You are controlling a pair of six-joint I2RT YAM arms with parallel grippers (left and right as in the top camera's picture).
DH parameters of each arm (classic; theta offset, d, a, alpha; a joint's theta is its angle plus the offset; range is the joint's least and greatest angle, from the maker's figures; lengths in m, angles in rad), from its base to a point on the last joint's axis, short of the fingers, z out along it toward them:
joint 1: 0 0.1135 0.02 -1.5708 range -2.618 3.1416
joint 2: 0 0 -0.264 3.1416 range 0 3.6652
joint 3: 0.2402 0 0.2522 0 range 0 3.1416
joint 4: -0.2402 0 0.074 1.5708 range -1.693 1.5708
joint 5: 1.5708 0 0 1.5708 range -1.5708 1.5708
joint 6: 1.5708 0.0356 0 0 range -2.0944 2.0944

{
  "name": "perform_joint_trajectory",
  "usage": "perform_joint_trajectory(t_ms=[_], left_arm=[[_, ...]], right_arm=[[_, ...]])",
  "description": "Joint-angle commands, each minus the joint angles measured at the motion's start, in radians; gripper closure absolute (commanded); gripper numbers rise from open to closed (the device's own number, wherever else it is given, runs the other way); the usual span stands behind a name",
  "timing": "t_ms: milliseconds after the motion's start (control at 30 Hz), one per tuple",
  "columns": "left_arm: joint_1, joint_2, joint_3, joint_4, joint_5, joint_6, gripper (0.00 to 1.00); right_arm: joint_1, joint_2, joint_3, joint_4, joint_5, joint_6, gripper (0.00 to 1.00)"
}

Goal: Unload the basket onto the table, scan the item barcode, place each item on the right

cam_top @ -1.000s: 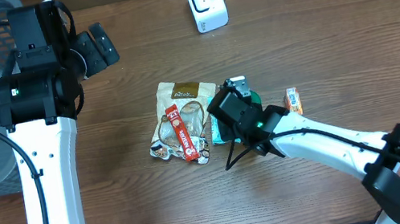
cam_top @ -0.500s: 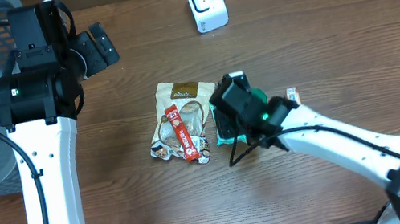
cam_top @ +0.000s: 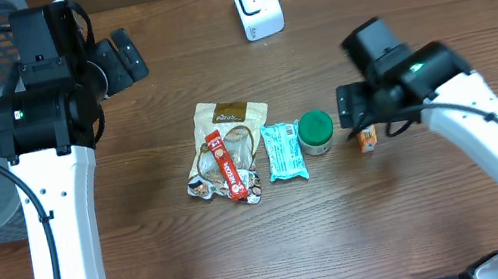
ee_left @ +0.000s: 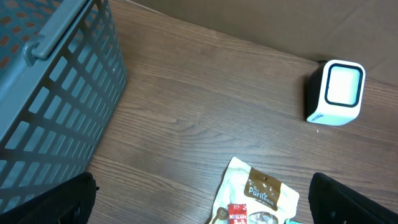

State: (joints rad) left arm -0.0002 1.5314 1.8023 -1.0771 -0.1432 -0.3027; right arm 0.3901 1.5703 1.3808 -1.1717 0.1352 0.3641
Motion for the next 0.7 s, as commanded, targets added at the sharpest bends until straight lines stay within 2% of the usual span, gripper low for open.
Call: perform_joint_trajectory(t_ms=[0, 200, 667], left_arm=[[0.000, -0.015, 0.016, 0.003, -0.002, 0.019, 0.00], [0.000, -0.015, 0.016, 0.003, -0.002, 0.019, 0.00], [0.000, -0.015, 0.016, 0.003, -0.002, 0.019, 0.01]], right_arm=[[-0.048, -0.004, 0.008, -0.016, -0.002, -0.036, 0.00], [-0.100, -0.004, 0.008, -0.008, -0.002, -0.036, 0.00], [-0.100, -0.004, 0.008, -0.008, -0.002, -0.036, 0.00]])
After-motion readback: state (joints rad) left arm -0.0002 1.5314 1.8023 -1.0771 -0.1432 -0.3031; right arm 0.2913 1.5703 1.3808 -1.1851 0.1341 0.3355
